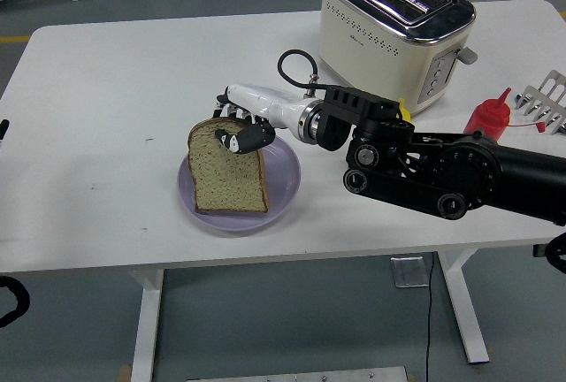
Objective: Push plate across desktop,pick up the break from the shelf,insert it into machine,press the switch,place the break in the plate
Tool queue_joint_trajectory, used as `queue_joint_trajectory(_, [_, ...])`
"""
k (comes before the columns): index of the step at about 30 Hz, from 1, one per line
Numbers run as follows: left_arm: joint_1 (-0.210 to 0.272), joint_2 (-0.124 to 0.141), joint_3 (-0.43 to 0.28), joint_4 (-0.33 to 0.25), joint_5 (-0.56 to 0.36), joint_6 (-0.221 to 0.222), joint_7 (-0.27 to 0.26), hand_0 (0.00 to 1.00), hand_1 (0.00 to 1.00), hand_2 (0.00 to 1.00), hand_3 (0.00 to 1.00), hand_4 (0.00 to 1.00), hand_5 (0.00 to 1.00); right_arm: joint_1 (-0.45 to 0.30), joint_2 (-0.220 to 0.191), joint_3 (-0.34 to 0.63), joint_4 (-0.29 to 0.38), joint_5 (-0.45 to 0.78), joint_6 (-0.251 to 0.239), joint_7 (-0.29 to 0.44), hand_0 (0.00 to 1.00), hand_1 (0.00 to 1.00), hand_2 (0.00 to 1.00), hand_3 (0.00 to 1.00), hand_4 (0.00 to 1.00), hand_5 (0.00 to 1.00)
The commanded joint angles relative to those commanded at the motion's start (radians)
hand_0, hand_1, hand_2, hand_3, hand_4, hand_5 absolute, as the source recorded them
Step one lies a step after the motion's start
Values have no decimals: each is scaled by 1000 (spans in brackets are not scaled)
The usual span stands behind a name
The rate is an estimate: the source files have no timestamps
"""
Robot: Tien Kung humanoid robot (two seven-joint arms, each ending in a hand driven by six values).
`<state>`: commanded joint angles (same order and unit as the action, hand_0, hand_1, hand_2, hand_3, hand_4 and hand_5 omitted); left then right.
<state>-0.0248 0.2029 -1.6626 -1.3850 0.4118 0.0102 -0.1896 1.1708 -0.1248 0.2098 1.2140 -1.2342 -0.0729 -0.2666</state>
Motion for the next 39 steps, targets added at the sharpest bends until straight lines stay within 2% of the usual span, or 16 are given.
queue_joint_trajectory(1, [0, 0, 0, 0, 0, 0, 0, 815, 861, 922, 850, 647, 998, -1, 0, -1, -4, 1, 5, 1, 475, 564, 585, 600, 482, 244])
queue_joint_trajectory(6, [-1, 0, 0, 0, 0, 1, 0, 815, 861, 922, 850, 647, 998, -7, 3, -6, -17, 15, 26, 10, 475, 564, 585, 600, 482, 244])
queue_joint_trajectory(7, [-1, -1, 0, 0, 0, 1, 0, 814, 861, 922, 850, 647, 998, -8, 3, -7, -19, 17, 28, 13, 567, 640, 663, 697, 548, 285])
queue_joint_trajectory(12, [-1, -1, 0, 0, 0, 1, 0, 814, 861, 922, 850, 647, 998, -9, 5, -7, -23, 19, 19, 24, 567, 640, 663, 697, 548, 285])
queue_joint_trajectory(13, [-1, -1, 0, 0, 0, 1, 0, 814, 861, 922, 851, 647, 998, -8, 5, -6, -24, 19, 16, 26, 668, 712, 749, 791, 606, 315])
queue_joint_trajectory(18, [-1, -2, -1, 0, 0, 1, 0, 814, 861, 922, 851, 647, 998, -9, 7, -6, -30, 16, -2, 34, 668, 712, 749, 791, 606, 315])
queue_joint_trajectory(19, [-1, -2, -1, 0, 0, 1, 0, 815, 861, 922, 850, 647, 998, -9, 7, -6, -31, 15, -4, 35, 711, 760, 807, 847, 645, 338])
queue_joint_trajectory(24, [-2, -2, 0, 0, -1, 1, 0, 815, 861, 922, 850, 647, 998, -11, 7, -3, -37, 13, -25, 47, 711, 760, 807, 847, 645, 338])
queue_joint_trajectory(25, [-2, -2, 0, 0, 0, 1, 0, 815, 861, 922, 850, 646, 998, -11, 6, 0, -38, 12, -30, 50, 750, 791, 847, 881, 673, 345])
queue_joint_trajectory(27, [-2, -2, 1, 0, 0, 1, 0, 815, 861, 922, 850, 646, 998, -13, 5, 10, -39, 10, -44, 56, 750, 791, 847, 881, 673, 345])
queue_joint_trajectory(39, [2, -1, 3, 1, 0, 1, -1, 814, 861, 922, 851, 647, 998, -14, -16, 141, -7, -27, -94, 74, 767, 796, 846, 885, 697, 364])
